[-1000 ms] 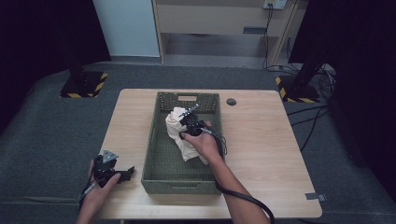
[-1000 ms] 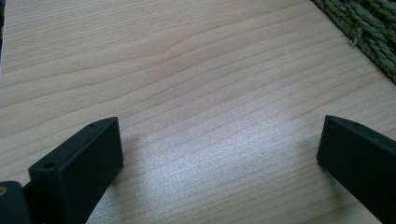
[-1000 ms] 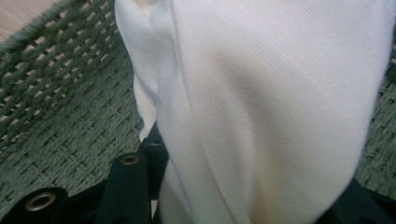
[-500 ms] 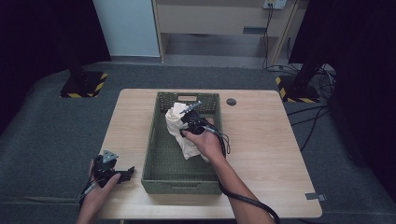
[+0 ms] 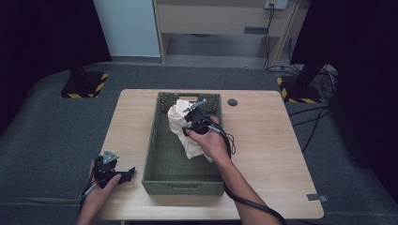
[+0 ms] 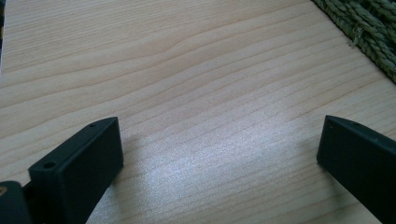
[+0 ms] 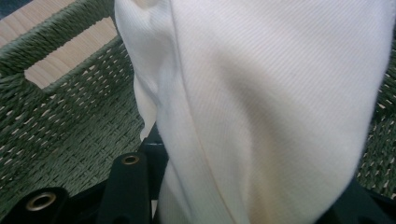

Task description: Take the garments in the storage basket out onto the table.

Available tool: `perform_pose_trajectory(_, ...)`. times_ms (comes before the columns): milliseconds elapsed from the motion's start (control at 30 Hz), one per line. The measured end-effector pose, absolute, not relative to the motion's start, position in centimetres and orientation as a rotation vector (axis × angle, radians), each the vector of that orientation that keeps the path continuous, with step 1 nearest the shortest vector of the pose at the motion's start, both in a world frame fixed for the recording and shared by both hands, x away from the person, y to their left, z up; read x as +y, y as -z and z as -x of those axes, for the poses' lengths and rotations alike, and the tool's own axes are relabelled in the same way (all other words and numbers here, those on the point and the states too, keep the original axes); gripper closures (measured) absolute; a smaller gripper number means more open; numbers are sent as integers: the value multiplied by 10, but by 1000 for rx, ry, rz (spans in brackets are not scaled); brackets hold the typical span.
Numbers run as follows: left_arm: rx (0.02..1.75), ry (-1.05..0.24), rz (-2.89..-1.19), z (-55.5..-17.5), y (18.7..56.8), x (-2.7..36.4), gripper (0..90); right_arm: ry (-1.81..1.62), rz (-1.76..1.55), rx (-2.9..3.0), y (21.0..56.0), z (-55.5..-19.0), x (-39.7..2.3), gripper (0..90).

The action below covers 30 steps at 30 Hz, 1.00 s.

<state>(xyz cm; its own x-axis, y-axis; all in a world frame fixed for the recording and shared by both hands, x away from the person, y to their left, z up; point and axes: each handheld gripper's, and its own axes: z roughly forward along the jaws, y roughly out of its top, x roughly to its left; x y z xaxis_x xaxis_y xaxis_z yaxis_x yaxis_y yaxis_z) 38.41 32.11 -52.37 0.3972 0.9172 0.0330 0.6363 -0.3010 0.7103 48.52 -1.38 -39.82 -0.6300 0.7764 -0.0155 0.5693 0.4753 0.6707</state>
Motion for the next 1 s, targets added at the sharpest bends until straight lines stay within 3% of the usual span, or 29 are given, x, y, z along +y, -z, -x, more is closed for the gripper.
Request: perform_pose_trajectory(1000, 1322, -591, -2043, -384, 524, 321, 0, -933, -1099, 2381, 372, -476, -26, 538)
